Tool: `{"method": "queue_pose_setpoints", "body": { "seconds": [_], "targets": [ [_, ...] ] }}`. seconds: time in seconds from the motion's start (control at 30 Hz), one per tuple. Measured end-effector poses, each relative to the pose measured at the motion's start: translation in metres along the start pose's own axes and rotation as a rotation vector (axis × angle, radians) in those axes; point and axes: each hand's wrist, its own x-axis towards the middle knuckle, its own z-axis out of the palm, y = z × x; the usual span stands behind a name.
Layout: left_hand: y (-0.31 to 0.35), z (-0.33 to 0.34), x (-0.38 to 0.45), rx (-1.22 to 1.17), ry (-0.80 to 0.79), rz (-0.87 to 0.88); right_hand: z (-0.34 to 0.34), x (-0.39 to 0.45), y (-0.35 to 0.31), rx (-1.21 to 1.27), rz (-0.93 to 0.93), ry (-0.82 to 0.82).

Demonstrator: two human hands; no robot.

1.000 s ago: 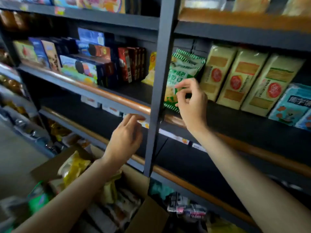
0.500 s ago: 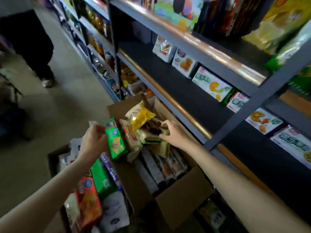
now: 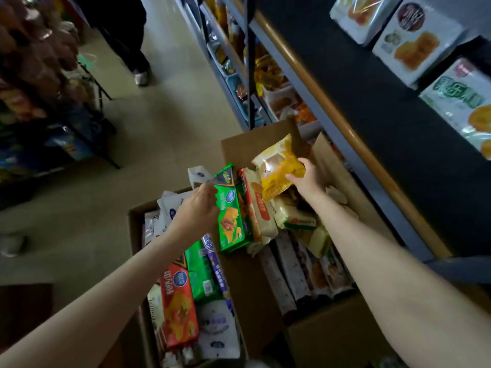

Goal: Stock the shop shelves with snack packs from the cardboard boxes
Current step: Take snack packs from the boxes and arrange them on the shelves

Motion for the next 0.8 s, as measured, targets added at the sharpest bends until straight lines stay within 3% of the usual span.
{"method": "queue_pose_setpoints", "body": {
  "seconds": [0.17, 0.3, 0.4, 0.5, 0.57, 0.7, 0.8],
  "targets": [
    [0.005, 0.003, 0.006, -0.203, 0.006, -0.196, -0.012, -0.024, -0.013, 0.008, -0.080, 0.151],
    [0.043, -0.001, 0.027, -0.577, -0.089, -0.258, -0.058, -0.057, -0.034, 0.150, -0.180, 0.255],
    [0.091, -0.016, 0.026, -0.788, -0.267, -0.242, -0.099, -0.096, -0.056, 0.254, -0.279, 0.347],
    [0.147, -0.040, 0.014, -0.967, -0.517, -0.044, -0.139, -0.141, -0.077, 0.340, -0.395, 0.460],
    [0.179, -0.058, 0.002, -1.030, -0.578, 0.045, -0.162, -0.171, -0.090, 0.380, -0.468, 0.517],
    [0.235, -0.082, -0.018, -0.980, -0.489, 0.353, -0.209, -0.228, -0.103, 0.223, -0.510, 0.590],
    [0.277, -0.097, -0.033, -0.859, -0.354, 0.576, -0.246, -0.263, -0.104, 0.011, -0.512, 0.763]
  ]
}}
